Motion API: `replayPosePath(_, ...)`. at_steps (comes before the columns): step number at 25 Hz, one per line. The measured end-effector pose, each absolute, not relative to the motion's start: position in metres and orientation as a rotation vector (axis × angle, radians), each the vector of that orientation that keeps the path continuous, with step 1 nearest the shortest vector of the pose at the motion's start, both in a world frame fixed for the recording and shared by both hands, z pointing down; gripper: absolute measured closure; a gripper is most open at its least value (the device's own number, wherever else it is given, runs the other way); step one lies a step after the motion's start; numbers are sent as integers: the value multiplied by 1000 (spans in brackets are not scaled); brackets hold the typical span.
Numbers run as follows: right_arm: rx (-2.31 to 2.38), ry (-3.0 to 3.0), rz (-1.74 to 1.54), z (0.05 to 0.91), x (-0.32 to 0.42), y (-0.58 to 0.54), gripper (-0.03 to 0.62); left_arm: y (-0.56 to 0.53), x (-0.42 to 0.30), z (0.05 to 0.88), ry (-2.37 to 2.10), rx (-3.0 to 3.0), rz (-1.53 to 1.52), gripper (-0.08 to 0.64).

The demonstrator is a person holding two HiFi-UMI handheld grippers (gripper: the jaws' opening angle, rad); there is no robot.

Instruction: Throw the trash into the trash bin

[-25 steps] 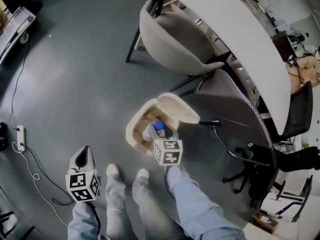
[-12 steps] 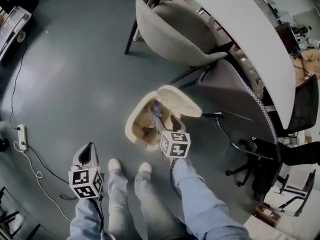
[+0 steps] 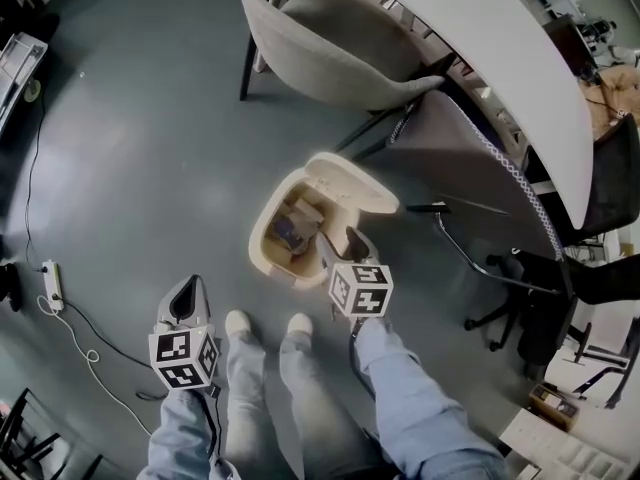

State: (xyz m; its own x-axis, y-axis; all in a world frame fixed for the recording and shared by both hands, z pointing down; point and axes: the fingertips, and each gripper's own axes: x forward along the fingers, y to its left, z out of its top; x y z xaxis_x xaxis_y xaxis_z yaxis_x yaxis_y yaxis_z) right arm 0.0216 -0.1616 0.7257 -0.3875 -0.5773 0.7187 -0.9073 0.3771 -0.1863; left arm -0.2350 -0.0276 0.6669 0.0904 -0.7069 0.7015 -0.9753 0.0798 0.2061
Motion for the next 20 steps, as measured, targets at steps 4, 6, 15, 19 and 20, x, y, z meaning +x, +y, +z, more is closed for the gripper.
replayPosePath(4, 1270, -2104, 782, 717, 22, -151, 340, -27, -229, 661, -1668, 1705, 492, 551)
replayPosePath(6, 1260, -2112, 788, 710, 21, -145, 344, -27, -228, 655, -1670, 1710, 487, 551)
replayPosePath(15, 1162, -2137, 825, 621, 18, -101, 494, -33, -200, 563, -1666, 1768, 434, 551)
replayPosePath(19, 1134, -2194, 791, 555, 10, -91, 537, -37, -187, 501, -1663, 1829, 416, 551)
replayPosePath(20, 1139, -2205, 783, 538, 10, -90, 556, -38, -184, 487, -1661, 1841, 406, 551)
